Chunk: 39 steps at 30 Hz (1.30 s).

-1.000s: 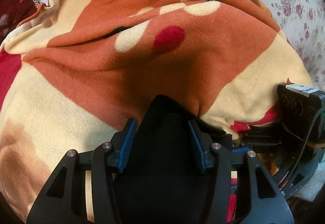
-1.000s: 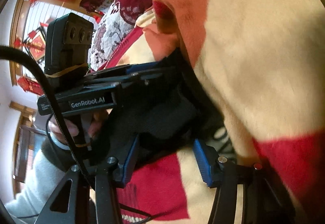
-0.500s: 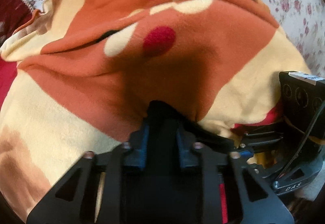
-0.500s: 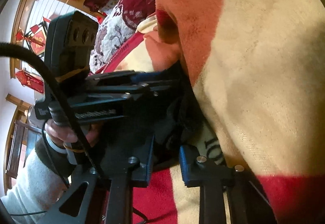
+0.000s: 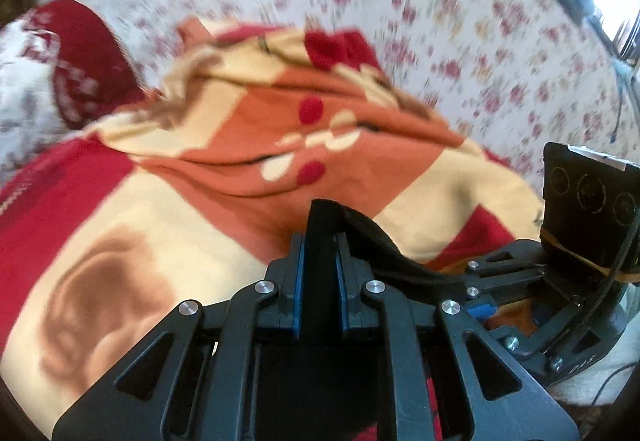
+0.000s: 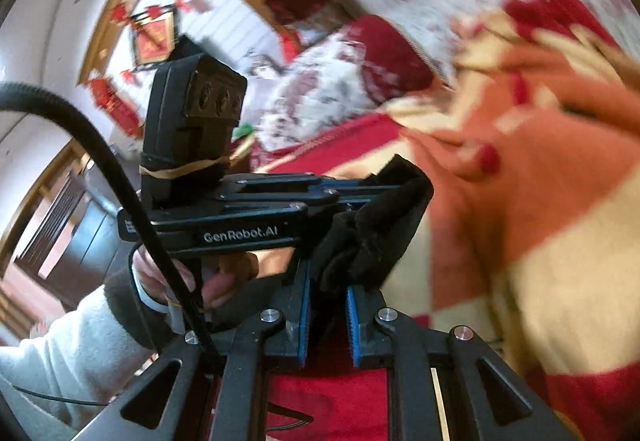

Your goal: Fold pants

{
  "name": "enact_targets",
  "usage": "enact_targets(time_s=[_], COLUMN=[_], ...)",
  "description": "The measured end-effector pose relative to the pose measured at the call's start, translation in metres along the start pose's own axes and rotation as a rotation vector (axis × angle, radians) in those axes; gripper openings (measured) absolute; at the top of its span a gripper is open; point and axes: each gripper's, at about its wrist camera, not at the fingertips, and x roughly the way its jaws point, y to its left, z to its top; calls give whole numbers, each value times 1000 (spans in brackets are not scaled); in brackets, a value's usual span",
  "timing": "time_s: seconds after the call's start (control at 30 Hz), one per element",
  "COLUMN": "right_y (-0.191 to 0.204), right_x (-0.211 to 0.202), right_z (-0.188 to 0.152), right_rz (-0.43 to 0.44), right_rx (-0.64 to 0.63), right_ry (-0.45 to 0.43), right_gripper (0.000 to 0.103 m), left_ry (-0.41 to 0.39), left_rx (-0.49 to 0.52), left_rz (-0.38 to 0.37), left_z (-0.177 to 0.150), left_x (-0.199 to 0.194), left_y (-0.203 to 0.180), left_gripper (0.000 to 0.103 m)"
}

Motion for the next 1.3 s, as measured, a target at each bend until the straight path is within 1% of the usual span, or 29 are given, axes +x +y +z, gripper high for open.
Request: enact_targets(time_s=[0.07,0.1,0.13,0.2,0.27,0.37,0.4,0.43,0.5,0.57,0.6,0.63,0.67,0.7,0.77,0.8,0.83,0.9,0.97,1.0,1.03,1.07,1.1,1.13,1.17,1.2,1.23,1.3], right_y=[27,43,57,79,97,123,130,135,145,151,150,148,145,143,140,138,136,127,108,105,97,88,77,67,58,49,40,27], right_x=[9,15,21,34,49,76,87,98,124,149,165,178,185,186,176,171,162,143,120,106,97,93,91,91,92,98,106,120], right_z=[5,7,8,5,1,-11,-17,-22,-37,-55,-64,-70,-75,-76,-70,-65,-60,-46,-30,-31,-26,-22,-18,-16,-10,-7,-5,0], right_rz=[10,17,27,45,64,96,113,124,140,156,156,158,179,219,322,325,317,292,259,250,232,201,142,102,81,63,53,43], right_rx=[-84,-132,-174,-236,-291,-361,-378,-392,-422,-447,-437,-419,-386,-353,-301,-305,-314,-317,-288,-278,-267,-261,-252,-236,-214,-181,-148,-109], right_ry=[13,25,37,62,92,154,182,206,269,353,409,451,485,499,488,475,456,407,338,320,302,287,273,269,271,278,285,303], right_gripper=[15,15,15,15,15,15,15,15,15,15,15,20,26,30,42,45,47,47,47,47,49,49,49,49,49,49,50,52], left_ry=[-56,-73,-99,-138,-181,-217,-229,-241,-245,-240,-239,-237,-240,-248,-263,-272,-280,-288,-304,-305,-306,-309,-317,-328,-328,-320,-306,-279], left_rx=[-31,-40,-57,-92,-158,-255,-294,-349,-417,-488,-525,-539,-547,-557,-573,-579,-583,-583,-585,-588,-592,-592,-591,-587,-584,-580,-576,-582], left_rz=[24,33,49,78,117,165,188,232,299,343,385,408,419,430,448,453,463,479,466,454,446,442,438,433,439,459,496,550], left_z=[-14,-15,-23,-39,-67,-110,-126,-146,-171,-197,-209,-216,-221,-226,-233,-235,-236,-238,-237,-235,-234,-232,-231,-229,-226,-223,-221,-219], left_x=[-35,-45,-61,-82,-109,-134,-140,-148,-158,-167,-171,-174,-177,-180,-188,-192,-195,-200,-202,-202,-202,-202,-203,-201,-199,-196,-191,-182], left_y=[1,1,4,9,23,43,50,60,71,81,84,83,83,82,78,75,72,65,55,50,45,40,34,27,21,16,11,5], left_gripper=[12,12,12,12,12,12,12,12,12,12,12,12,12,12,12,16,25,39,40,40,43,43,43,43,44,46,47,47])
